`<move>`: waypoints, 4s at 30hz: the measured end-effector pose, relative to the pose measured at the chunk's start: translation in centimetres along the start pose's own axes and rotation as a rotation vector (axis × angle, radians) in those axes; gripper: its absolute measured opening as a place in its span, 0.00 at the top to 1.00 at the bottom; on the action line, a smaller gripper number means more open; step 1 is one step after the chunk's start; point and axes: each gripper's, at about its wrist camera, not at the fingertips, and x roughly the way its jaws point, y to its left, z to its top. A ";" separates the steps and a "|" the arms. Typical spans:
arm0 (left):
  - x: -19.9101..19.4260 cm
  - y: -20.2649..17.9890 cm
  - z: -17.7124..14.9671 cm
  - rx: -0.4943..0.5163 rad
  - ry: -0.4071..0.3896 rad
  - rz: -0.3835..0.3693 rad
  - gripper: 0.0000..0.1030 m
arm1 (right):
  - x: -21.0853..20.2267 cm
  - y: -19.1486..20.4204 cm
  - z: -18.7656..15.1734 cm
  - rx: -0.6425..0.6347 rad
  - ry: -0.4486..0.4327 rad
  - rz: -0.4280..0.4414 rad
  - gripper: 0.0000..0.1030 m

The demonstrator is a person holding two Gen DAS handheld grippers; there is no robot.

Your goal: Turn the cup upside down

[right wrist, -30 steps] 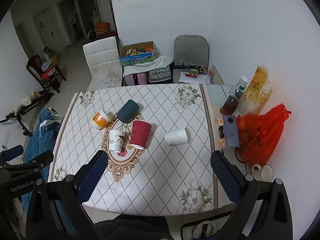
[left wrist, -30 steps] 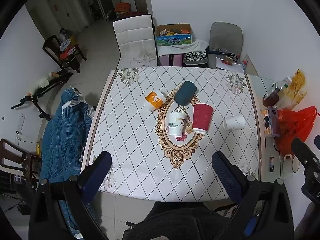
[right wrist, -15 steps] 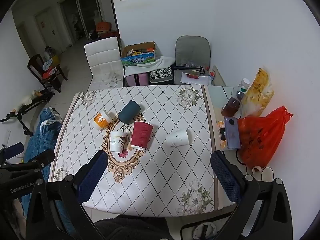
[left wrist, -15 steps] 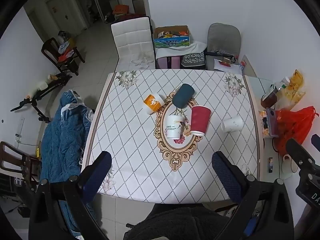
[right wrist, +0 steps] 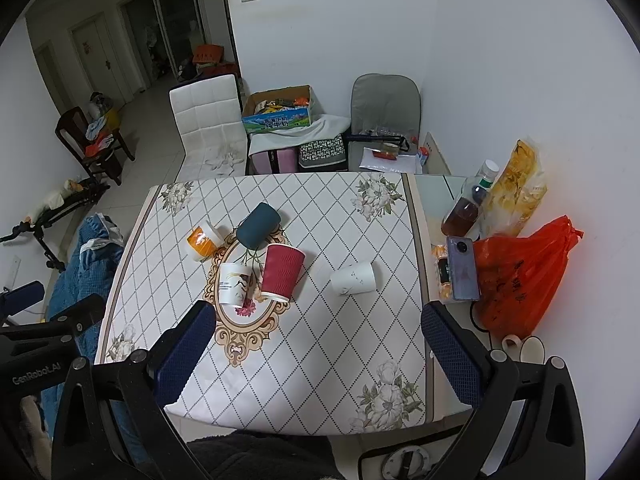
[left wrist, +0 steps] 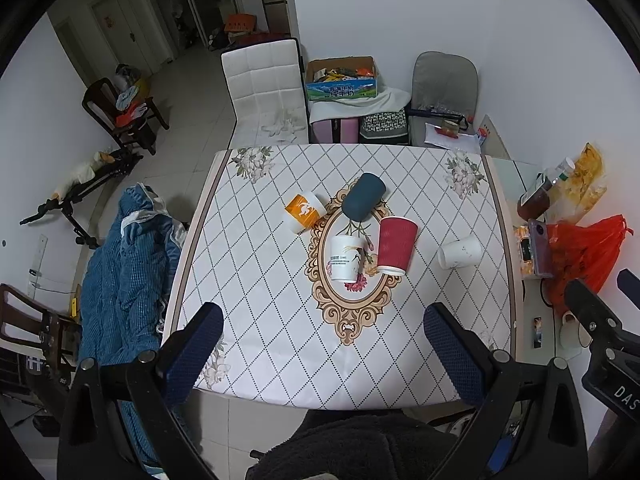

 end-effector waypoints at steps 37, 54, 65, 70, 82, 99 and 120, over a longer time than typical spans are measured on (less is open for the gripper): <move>-1.6 -0.3 0.5 -0.004 -0.019 -0.012 0.00 | -2.5 -0.2 1.8 -0.002 -0.015 -0.002 0.00; -1.8 -0.1 0.4 -0.005 -0.023 -0.013 0.00 | -2.8 -0.2 1.0 0.006 -0.028 0.011 0.00; -1.0 -0.6 -0.4 -0.007 -0.001 -0.017 0.00 | -1.3 -1.2 -0.2 0.035 -0.002 0.022 0.00; 0.9 -1.8 -0.6 0.009 0.019 -0.011 0.00 | 0.8 -2.4 -0.9 0.063 0.035 0.000 0.00; 9.4 -8.7 0.8 0.152 0.088 0.041 0.00 | 11.4 -9.2 -5.2 0.192 0.227 -0.080 0.00; 24.8 -22.4 2.8 0.525 0.183 0.084 0.00 | 26.3 -15.4 -12.7 0.310 0.511 -0.130 0.00; 34.9 -31.2 1.2 1.083 0.195 0.043 0.01 | 33.9 -17.2 -16.5 0.351 0.669 -0.123 0.00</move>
